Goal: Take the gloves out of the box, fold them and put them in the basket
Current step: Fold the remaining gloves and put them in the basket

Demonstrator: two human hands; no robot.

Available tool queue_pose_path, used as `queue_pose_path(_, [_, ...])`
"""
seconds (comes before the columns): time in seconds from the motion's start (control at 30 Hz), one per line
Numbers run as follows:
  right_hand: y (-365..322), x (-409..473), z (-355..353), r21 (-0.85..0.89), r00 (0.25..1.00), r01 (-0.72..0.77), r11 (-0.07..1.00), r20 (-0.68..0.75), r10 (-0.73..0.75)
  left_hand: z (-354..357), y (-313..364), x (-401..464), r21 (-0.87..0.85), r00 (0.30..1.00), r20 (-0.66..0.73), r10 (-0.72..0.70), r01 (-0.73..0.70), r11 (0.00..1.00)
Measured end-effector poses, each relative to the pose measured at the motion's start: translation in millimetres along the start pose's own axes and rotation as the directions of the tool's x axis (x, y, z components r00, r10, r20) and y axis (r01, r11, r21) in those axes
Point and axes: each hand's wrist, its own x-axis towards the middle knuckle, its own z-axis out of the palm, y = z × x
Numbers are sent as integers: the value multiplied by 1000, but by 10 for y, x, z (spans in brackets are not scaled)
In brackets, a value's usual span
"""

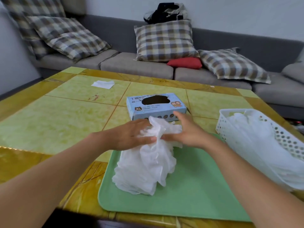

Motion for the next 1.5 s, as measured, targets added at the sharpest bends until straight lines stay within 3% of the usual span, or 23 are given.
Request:
queue_pose_path(0.03, [-7,25,142,-66,997,27,997,78,-21,50,-9,23,-7,1000,12,-17,17,1000])
queue_pose_path(0.1, [24,120,499,-104,989,137,985,70,-130,136,-34,40,48,999,32,-33,31,998])
queue_pose_path(0.2, [-92,152,756,261,984,163,952,33,-178,119,-95,23,4,997,62,-43,43,999])
queue_pose_path(0.27, [-209,136,736,467,977,84,880,135,-164,66,-116,4,15,997,56,-44,43,999])
queue_pose_path(0.3, [-237,156,755,473,965,63,879,197,-176,39,-132,-36,42,996,49,-74,72,997])
queue_pose_path(0.4, [-297,235,675,351,937,65,934,299,-178,37,-117,-49,17,990,-30,-137,137,990])
queue_pose_path(0.53, [-225,180,339,312,931,8,950,344,-120,128,-95,-11,47,993,-87,-75,79,996])
queue_pose_path(0.57, [-203,139,211,269,951,29,963,290,-110,133,-86,3,86,993,-93,-71,79,993])
queue_pose_path(0.63, [-175,43,10,264,991,124,957,22,-135,96,-32,17,145,991,-87,-98,110,983])
queue_pose_path(0.7, [-227,-67,-12,252,967,236,938,-158,-201,60,-10,34,163,991,-76,-114,125,979])
queue_pose_path(0.8, [-279,-160,285,-16,957,291,957,7,-291,31,4,34,166,988,-58,-145,153,974])
queue_pose_path(0.9, [-224,-196,535,-140,912,403,905,-22,-409,3,-15,26,193,984,-51,-169,176,965])
queue_pose_path(1.13, [26,-528,204,-314,739,610,727,-104,-665,-73,-1,-50,6,968,-12,-251,251,968])
queue_pose_path(1.23, [200,-712,-16,-76,815,565,821,-99,-571,-53,0,-30,-47,972,-51,-228,226,973])
queue_pose_path(1.33, [355,-862,-186,89,932,359,929,7,-361,-36,-35,0,-44,958,-78,-277,274,961])
queue_pose_path(1.4, [390,-909,-298,297,962,249,922,35,-271,-17,-20,31,-7,940,-85,-332,332,943])
queue_pose_path(1.5, [393,-858,-482,557,985,141,819,1,-170,15,-20,83,-7,926,-127,-356,358,934])
